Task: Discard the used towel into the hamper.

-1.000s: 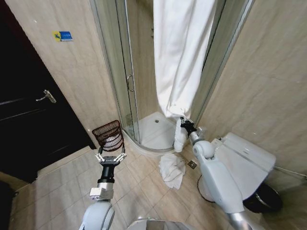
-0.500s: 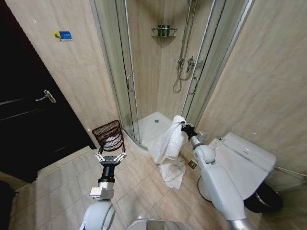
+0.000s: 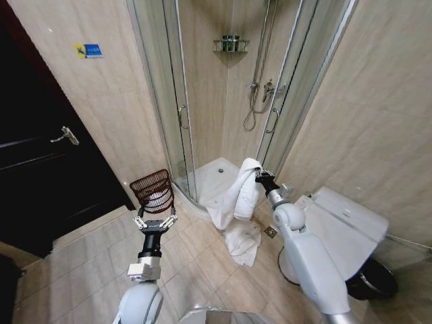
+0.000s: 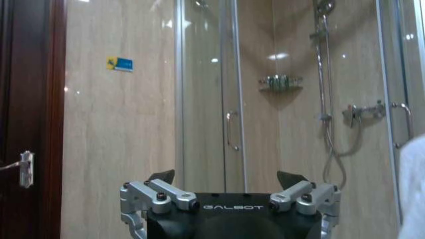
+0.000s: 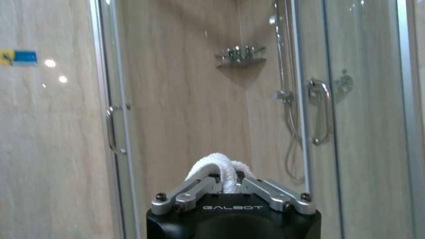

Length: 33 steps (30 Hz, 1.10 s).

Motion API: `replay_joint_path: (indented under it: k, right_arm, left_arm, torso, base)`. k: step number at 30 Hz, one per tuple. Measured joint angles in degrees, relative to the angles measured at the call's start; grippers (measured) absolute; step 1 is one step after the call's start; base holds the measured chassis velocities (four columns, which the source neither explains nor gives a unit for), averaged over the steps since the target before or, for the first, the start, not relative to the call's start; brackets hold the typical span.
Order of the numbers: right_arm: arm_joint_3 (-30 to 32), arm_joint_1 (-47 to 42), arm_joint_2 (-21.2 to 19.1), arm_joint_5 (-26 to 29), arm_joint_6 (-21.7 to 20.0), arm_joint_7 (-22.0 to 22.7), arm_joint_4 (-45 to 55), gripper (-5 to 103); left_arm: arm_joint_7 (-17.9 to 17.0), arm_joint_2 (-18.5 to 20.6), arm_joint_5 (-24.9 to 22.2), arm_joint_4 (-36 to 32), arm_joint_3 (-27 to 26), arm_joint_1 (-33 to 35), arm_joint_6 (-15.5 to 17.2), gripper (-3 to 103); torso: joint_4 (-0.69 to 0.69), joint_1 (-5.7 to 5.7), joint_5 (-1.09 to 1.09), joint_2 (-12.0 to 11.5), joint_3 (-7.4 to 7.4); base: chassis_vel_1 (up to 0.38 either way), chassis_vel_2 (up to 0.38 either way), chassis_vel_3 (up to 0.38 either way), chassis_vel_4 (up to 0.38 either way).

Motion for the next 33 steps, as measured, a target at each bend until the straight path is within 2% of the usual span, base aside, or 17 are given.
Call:
replay_joint_path:
  k: [8, 33]
  right_arm:
    - [0.01, -0.28, -1.05, 1.36, -1.03, 0.59, 4.40, 4]
    - [-1.36, -1.34, -1.09, 0.65, -1.34, 0.74, 6.60, 4]
  left_arm:
    - [-0.51, -0.05, 0.52, 0.44, 0.43, -0.52, 1.26, 100]
    - [-0.57, 0.06, 1.05, 0.92, 0.55, -0.51, 0.20, 100]
  torso:
    - [-0.01, 0.00, 0.00, 0.00, 0.00]
    - [0.01, 0.00, -0.01, 0.00, 0.00]
  base:
    - [0.000, 0.000, 0.000, 0.000]
    - [0.076, 0.070, 0.070, 0.065]
